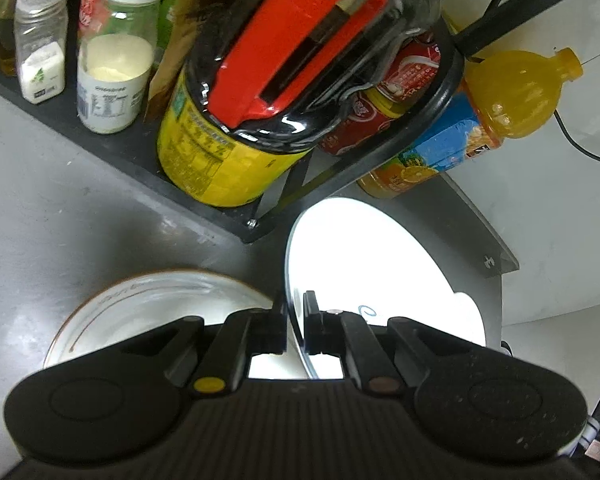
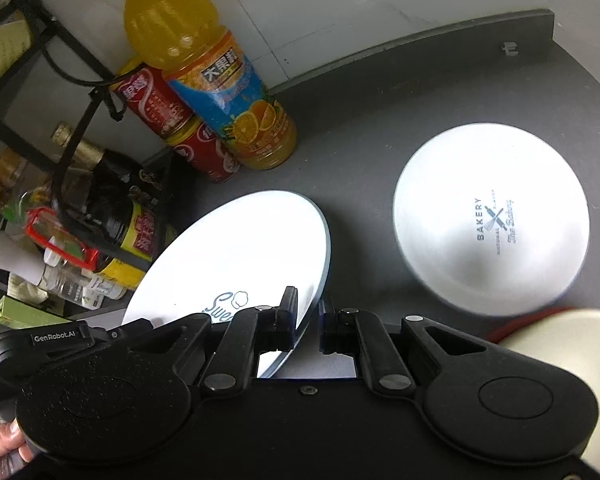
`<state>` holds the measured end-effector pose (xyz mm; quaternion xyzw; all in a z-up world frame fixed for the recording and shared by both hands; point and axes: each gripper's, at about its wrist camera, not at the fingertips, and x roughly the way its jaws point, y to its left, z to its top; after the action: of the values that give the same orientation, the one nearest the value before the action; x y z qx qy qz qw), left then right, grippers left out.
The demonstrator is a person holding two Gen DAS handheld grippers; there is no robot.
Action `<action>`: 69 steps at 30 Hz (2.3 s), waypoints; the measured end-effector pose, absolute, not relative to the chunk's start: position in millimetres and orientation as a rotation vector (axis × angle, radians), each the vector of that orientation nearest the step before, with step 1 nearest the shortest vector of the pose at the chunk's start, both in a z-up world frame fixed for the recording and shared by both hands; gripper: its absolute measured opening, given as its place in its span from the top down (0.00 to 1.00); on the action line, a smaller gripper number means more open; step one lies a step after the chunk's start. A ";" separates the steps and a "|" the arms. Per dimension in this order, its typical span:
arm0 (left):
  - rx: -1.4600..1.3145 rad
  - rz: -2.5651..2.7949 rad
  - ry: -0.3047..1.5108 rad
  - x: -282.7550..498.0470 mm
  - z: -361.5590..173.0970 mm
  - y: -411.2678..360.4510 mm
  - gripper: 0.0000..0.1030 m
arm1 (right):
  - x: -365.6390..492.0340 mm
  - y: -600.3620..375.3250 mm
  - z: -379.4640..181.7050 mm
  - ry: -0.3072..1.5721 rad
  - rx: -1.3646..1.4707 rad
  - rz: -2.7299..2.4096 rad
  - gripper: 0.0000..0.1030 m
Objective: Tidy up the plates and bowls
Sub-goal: 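Lift the 'Sweet' plate with both tools and carry it over the gold-rimmed plate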
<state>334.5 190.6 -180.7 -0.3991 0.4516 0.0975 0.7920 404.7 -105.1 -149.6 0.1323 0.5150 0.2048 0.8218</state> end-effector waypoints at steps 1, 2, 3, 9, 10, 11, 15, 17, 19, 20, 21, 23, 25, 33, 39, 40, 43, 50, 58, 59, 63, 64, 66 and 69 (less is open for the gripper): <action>-0.856 0.207 0.977 332.1 -180.6 191.8 0.95 | 401.2 -104.5 -149.3 1.094 0.280 0.434 0.90; -0.850 0.203 0.979 329.4 -180.1 192.5 0.95 | 397.9 -103.8 -149.0 1.094 0.280 0.432 0.90; -0.847 0.199 0.977 326.8 -178.9 192.7 0.95 | 395.2 -102.1 -148.8 1.094 0.279 0.431 0.90; -0.835 0.188 0.986 312.8 -176.9 200.7 0.95 | 375.7 -94.1 -149.7 1.091 0.269 0.436 0.90; -0.835 0.187 0.987 308.9 -176.8 202.5 0.95 | 373.0 -93.1 -150.4 1.092 0.269 0.437 0.90; -0.834 0.187 0.987 305.5 -176.9 204.1 0.95 | 369.8 -91.9 -151.5 1.094 0.271 0.439 0.90; -0.824 0.193 0.989 293.5 -175.3 207.9 0.95 | 357.2 -86.8 -155.6 1.102 0.264 0.448 0.90; -0.823 0.196 0.991 285.7 -176.0 211.0 0.95 | 350.4 -84.0 -157.1 1.098 0.254 0.457 0.90; -0.825 0.200 0.991 280.1 -177.4 212.9 0.95 | 345.0 -81.3 -158.2 1.097 0.250 0.466 0.90; -0.824 0.200 0.986 276.1 -177.6 214.5 0.95 | 342.6 -79.1 -158.3 1.095 0.246 0.470 0.90; -0.825 0.202 0.983 272.4 -177.3 216.1 0.95 | 339.9 -77.5 -158.5 1.092 0.242 0.473 0.90; -0.828 0.208 0.979 265.4 -176.6 220.1 0.95 | 334.7 -74.9 -158.9 1.090 0.236 0.478 0.89; -0.826 0.212 0.977 259.6 -175.9 223.0 0.95 | 329.6 -71.6 -159.0 1.090 0.230 0.483 0.89; -0.838 0.224 0.992 233.5 -182.9 233.4 0.95 | 309.8 -62.9 -168.5 1.104 0.220 0.487 0.89; -0.832 0.224 1.005 221.4 -189.7 237.4 0.95 | 300.9 -61.1 -173.3 1.112 0.208 0.478 0.89; -0.833 0.226 1.008 220.0 -191.1 238.0 0.95 | 299.9 -61.2 -173.5 1.113 0.205 0.475 0.89; -0.837 0.223 1.013 216.2 -195.2 239.1 0.95 | 298.4 -62.4 -173.9 1.114 0.195 0.470 0.89; -0.834 0.216 1.039 212.6 -203.2 236.3 0.95 | 294.3 -61.3 -181.0 1.131 0.175 0.443 0.90; -0.815 0.217 1.079 209.9 -214.1 233.6 0.95 | 291.8 -61.2 -188.8 1.149 0.175 0.411 0.91; -0.816 0.219 1.088 210.3 -216.2 233.5 0.95 | 290.9 -61.7 -190.5 1.153 0.178 0.408 0.91; -0.822 0.222 1.104 209.4 -221.5 234.6 0.94 | 290.0 -61.7 -190.5 1.151 0.188 0.402 0.91; -0.823 0.222 1.104 209.3 -221.9 234.9 0.94 | 290.4 -61.4 -190.3 1.152 0.187 0.402 0.91; -0.819 0.222 1.110 211.2 -221.2 234.9 0.94 | 290.9 -61.9 -190.7 1.149 0.189 0.401 0.91; -0.813 0.221 1.121 213.1 -218.5 235.2 0.94 | 292.3 -61.9 -191.6 1.147 0.191 0.399 0.91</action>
<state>213.1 235.2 -218.5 -0.3740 0.5156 0.1016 0.7642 292.3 -61.9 -191.6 0.0898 0.5380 0.1871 0.8170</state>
